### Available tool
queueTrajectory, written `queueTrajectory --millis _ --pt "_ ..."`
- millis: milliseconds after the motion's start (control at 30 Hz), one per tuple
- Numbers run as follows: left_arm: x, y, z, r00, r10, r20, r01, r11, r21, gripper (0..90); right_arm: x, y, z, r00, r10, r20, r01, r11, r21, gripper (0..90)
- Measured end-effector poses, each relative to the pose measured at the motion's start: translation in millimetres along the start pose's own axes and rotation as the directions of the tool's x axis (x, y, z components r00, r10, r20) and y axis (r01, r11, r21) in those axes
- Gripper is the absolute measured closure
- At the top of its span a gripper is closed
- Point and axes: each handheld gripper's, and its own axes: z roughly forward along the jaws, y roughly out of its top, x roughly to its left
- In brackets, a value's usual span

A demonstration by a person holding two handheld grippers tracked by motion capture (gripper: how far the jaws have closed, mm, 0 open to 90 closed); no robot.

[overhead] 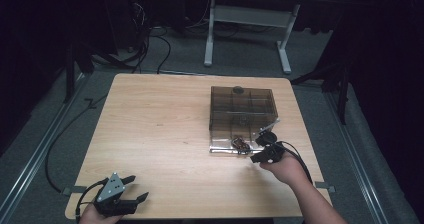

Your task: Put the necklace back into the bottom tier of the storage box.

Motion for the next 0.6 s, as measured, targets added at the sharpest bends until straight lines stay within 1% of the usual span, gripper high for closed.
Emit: queueTrajectory --millis 33,133,167,233,300,333,433,533,600 --pt "0.0 0.0 0.0 1.0 0.0 0.001 0.0 1.0 0.0 25.6 0.2 -3.9 0.1 1.0 0.007 -0.003 -0.007 1.0 -0.007 74.1" --pt "0.0 0.0 0.1 1.0 -0.001 0.0 0.001 1.0 0.001 25.6 1.0 -11.9 -0.1 1.0 0.002 0.004 -0.002 1.0 -0.028 73.4" --pt "0.0 0.0 0.2 1.0 0.0 0.0 0.0 1.0 0.001 25.6 1.6 -14.9 -0.1 1.0 0.002 0.001 -0.002 0.999 -0.046 73.0" --pt "-0.1 0.0 0.2 1.0 0.001 -0.001 -0.001 1.0 0.001 25.6 3.0 -21.3 -0.2 0.9999 -0.001 0.011 0.002 0.996 -0.087 70.6" --pt "-0.2 0.0 0.2 1.0 0.001 -0.001 -0.001 1.0 0.001 25.6 4.3 -29.5 0.9 1.0 -0.005 0.008 0.006 0.988 -0.152 70.2" --pt "-0.2 0.0 0.2 1.0 0.001 -0.002 -0.001 1.0 0.001 25.6 4.8 -34.0 2.0 1.0 -0.002 0.009 0.004 0.983 -0.181 70.1" --pt "0.0 0.0 0.1 1.0 -0.001 0.0 0.001 1.0 0.0 25.6 7.1 -48.1 6.2 0.9999 0.008 0.013 -0.004 0.961 -0.275 69.9" --pt "0.4 -0.1 -0.1 1.0 -0.004 0.001 0.004 1.0 -0.002 25.6 10.0 -61.1 9.4 0.9996 0.013 0.024 -0.004 0.935 -0.354 69.1" --pt "0.6 -0.1 -0.1 1.0 -0.008 0.001 0.008 1.0 -0.005 25.6 12.1 -68.8 10.9 0.9995 0.021 0.023 -0.01 0.916 -0.401 68.4"
